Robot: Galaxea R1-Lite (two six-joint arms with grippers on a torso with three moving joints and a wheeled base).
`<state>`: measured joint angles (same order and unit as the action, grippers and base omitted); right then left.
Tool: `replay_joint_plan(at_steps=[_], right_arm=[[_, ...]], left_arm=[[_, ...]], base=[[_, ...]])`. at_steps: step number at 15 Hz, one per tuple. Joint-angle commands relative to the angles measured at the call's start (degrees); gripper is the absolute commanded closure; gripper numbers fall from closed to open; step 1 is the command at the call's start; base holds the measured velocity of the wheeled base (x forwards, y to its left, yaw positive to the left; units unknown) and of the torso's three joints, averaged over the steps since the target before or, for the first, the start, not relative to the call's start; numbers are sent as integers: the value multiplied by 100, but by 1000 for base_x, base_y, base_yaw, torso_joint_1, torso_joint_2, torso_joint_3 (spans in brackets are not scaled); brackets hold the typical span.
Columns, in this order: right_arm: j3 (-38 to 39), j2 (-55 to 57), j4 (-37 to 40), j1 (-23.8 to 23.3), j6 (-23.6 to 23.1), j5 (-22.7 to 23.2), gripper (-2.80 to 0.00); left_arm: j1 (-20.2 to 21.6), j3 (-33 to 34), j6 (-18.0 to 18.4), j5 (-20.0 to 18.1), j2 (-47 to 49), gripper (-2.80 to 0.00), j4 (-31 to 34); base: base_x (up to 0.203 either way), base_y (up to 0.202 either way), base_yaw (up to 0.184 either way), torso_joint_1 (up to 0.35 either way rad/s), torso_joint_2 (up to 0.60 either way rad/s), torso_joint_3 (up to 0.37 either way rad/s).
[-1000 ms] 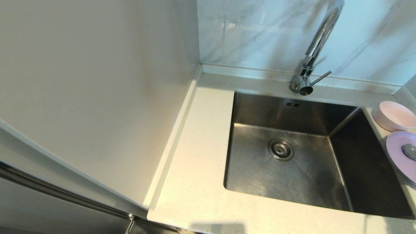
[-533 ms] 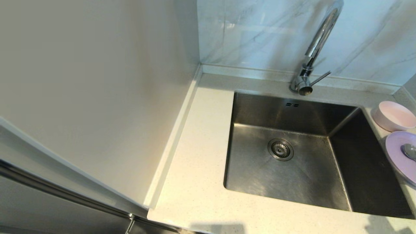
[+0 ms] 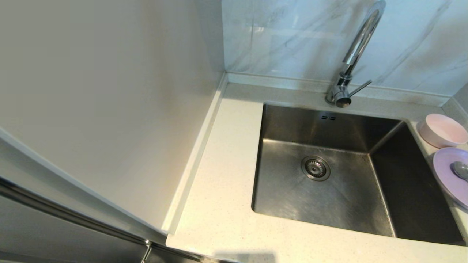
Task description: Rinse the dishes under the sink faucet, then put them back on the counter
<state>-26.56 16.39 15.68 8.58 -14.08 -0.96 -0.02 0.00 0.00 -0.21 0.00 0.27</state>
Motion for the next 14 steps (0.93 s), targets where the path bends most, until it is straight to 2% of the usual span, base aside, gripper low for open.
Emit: replay_joint_plan(at_steps=[1, 4, 5, 7, 11, 14], right_arm=[[526, -65, -570, 21, -8, 0, 0], [1432, -59, -1829, -9, -3, -3, 0], [1540, -32, -1928, -224, 4, 1, 0], [1772, -86, -1941, -708, 9, 27, 0], [2455, -1274, -1937, -833, 20, 464, 0], [2595, -1630, -1779, -849, 28, 536, 0]], left_arm=[[2, 0, 0, 4, 0, 0, 0], [2, 0, 0, 4, 0, 0, 0], [2, 0, 0, 4, 0, 0, 0], [2, 0, 0, -5, 0, 0, 0], [2, 0, 0, -4, 0, 0, 0], [2, 0, 0, -5, 0, 0, 0]], base=[[0, 0, 0, 0, 0, 0], [0, 0, 0, 0, 0, 0], [0, 0, 0, 0, 0, 0], [0, 0, 0, 0, 0, 0], [0, 0, 0, 0, 0, 0], [0, 0, 0, 0, 0, 0]])
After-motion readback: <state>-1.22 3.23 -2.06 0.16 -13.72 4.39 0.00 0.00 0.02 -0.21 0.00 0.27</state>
